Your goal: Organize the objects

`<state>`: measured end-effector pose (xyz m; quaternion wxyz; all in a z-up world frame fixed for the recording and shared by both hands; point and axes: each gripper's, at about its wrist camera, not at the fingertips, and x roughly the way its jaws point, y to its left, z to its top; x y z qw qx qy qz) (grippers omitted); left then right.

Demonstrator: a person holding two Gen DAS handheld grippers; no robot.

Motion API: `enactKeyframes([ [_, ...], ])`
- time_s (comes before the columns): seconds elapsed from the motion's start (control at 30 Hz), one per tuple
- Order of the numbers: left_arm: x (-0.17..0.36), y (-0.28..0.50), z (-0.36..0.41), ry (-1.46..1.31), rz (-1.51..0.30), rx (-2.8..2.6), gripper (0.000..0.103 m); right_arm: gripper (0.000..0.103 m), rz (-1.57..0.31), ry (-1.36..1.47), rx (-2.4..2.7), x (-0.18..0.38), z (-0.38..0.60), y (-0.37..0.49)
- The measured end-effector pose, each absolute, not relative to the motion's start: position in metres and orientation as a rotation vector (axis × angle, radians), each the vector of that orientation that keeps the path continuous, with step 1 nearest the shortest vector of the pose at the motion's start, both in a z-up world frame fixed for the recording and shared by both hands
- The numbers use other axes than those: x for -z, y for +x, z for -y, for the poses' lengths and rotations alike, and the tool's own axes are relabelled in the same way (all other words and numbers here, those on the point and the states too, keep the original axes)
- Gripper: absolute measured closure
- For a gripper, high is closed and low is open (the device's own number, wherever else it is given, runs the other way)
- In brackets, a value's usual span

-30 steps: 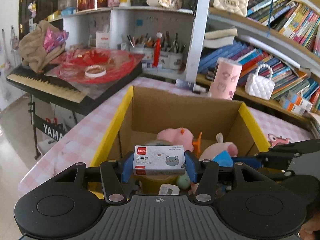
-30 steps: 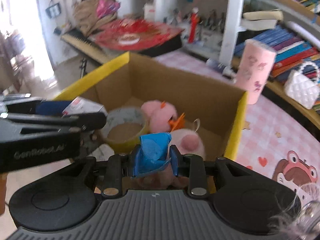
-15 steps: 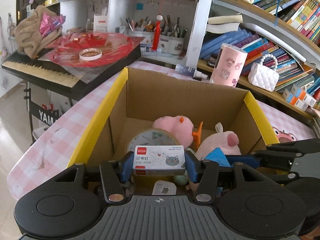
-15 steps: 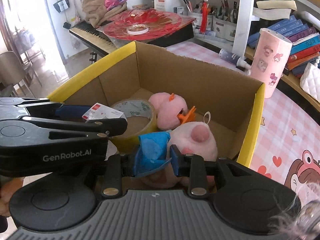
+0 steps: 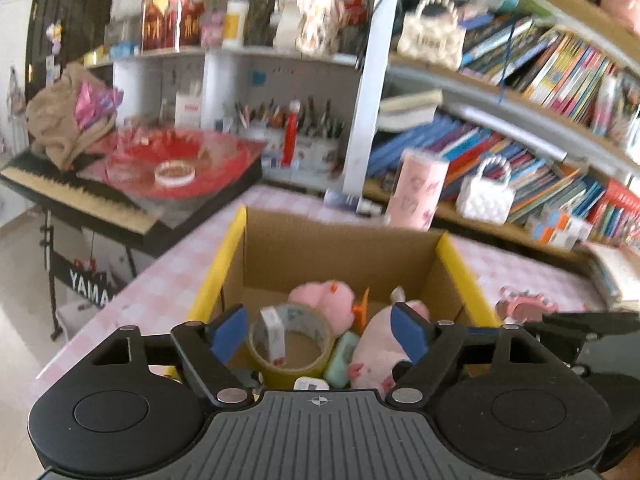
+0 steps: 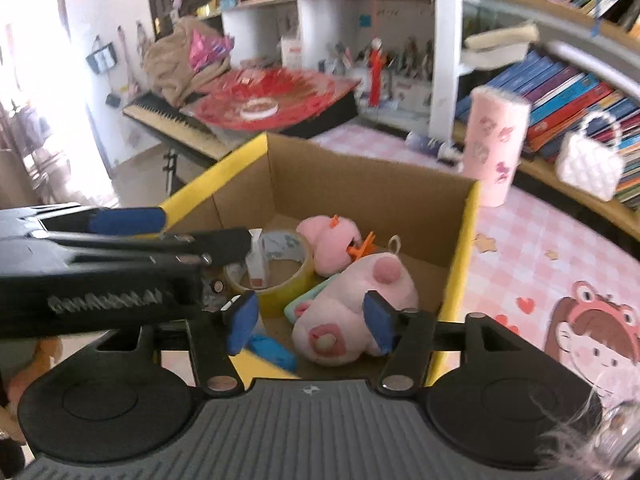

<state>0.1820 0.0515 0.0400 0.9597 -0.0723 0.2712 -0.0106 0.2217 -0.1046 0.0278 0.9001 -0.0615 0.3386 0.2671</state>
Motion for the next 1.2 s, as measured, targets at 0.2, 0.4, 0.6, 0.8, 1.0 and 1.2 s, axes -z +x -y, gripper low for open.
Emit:
enactKeyframes([
  [0.2,-0.061,0.144,-0.056,-0.170,-0.466,0.042,0.014,0.032,-0.626,-0.088,-0.450,-0.045,0.115,0.176],
  [0.4,-0.062,0.103,-0.056,-0.154,-0.452,0.059,0.007,0.019,-0.586,-0.068,-0.308,-0.047,0.120,0.128],
  [0.6,-0.044,0.065,-0.054,-0.121,-0.507,0.043,0.006,0.017,-0.608,-0.015,-0.152,-0.035,0.132,0.076],
  [0.8,-0.025,0.033,-0.045,-0.074,-0.570,0.066,0.006,0.007,-0.613,0.014,0.023,-0.021,0.147,0.024],
  [1.0,-0.013,0.009,-0.028,0.024,-0.606,0.074,0.004,0.000,-0.627,0.032,0.168,-0.010,0.158,-0.014],
  [1.2,-0.011,-0.001,-0.011,0.068,-0.614,0.115,0.003,0.000,-0.655,0.022,0.246,-0.004,0.169,-0.034],
])
